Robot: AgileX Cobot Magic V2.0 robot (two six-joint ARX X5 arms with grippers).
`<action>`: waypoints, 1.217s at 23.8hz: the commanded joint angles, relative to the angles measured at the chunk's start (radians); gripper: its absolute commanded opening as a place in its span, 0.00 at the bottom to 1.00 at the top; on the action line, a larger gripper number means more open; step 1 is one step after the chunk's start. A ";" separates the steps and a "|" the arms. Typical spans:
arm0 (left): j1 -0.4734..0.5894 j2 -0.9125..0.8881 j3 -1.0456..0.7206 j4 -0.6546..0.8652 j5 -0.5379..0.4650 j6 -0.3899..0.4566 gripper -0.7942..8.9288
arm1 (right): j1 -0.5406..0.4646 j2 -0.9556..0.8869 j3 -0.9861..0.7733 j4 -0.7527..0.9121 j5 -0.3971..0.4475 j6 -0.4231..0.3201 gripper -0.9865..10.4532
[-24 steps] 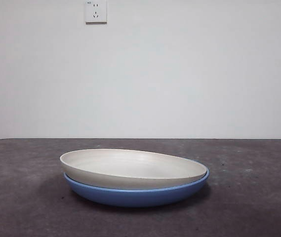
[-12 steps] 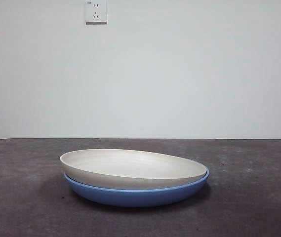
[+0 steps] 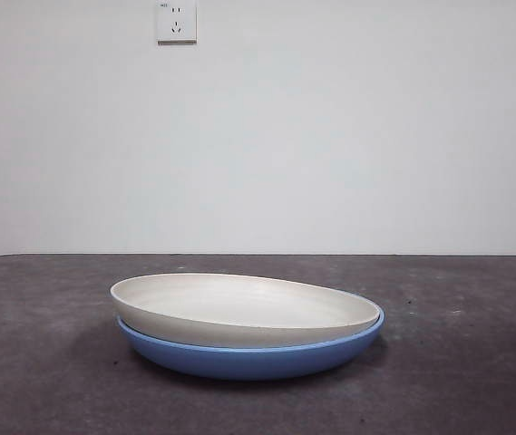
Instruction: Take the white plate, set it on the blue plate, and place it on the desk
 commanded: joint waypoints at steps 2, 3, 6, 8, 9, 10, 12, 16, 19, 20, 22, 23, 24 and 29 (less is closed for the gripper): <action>0.002 -0.002 -0.021 -0.005 -0.003 0.015 0.10 | -0.001 0.002 -0.005 -0.011 0.000 -0.006 0.11; 0.002 -0.002 -0.020 -0.005 -0.003 0.015 0.10 | -0.001 0.002 -0.005 -0.017 -0.004 -0.006 0.11; 0.002 -0.002 -0.021 -0.005 -0.003 0.015 0.10 | -0.001 0.002 -0.005 -0.018 -0.045 -0.006 0.11; 0.002 -0.002 -0.021 -0.005 -0.003 0.015 0.10 | -0.001 0.002 -0.005 -0.020 -0.087 -0.006 0.11; 0.002 -0.002 -0.021 -0.005 -0.003 0.015 0.10 | -0.002 0.002 -0.005 -0.023 -0.122 -0.007 0.11; 0.002 -0.002 -0.021 -0.005 -0.003 0.015 0.10 | -0.002 0.002 -0.005 -0.026 -0.144 -0.008 0.11; 0.002 -0.002 -0.021 -0.005 -0.003 0.015 0.10 | -0.006 0.002 -0.005 -0.028 -0.176 -0.008 0.11; 0.002 -0.002 -0.020 -0.005 -0.003 0.015 0.10 | -0.021 0.002 -0.005 -0.030 -0.192 -0.008 0.11; 0.002 -0.002 -0.020 -0.005 -0.003 0.015 0.10 | -0.031 0.002 -0.005 -0.030 -0.191 -0.008 0.11; 0.002 -0.002 -0.021 -0.005 -0.003 0.015 0.10 | -0.032 0.002 -0.005 -0.030 -0.192 -0.007 0.11; 0.002 -0.002 -0.021 -0.005 -0.003 0.015 0.10 | -0.032 0.002 -0.005 -0.029 -0.192 -0.005 0.11; 0.002 -0.002 -0.021 -0.005 -0.003 0.015 0.10 | -0.032 0.002 -0.005 -0.029 -0.191 -0.005 0.11; 0.002 -0.002 -0.021 -0.005 -0.003 0.015 0.10 | -0.032 0.002 -0.005 -0.029 -0.191 -0.006 0.11; 0.002 -0.002 -0.020 -0.005 -0.003 0.015 0.10 | -0.032 0.002 -0.005 -0.010 -0.187 -0.006 0.11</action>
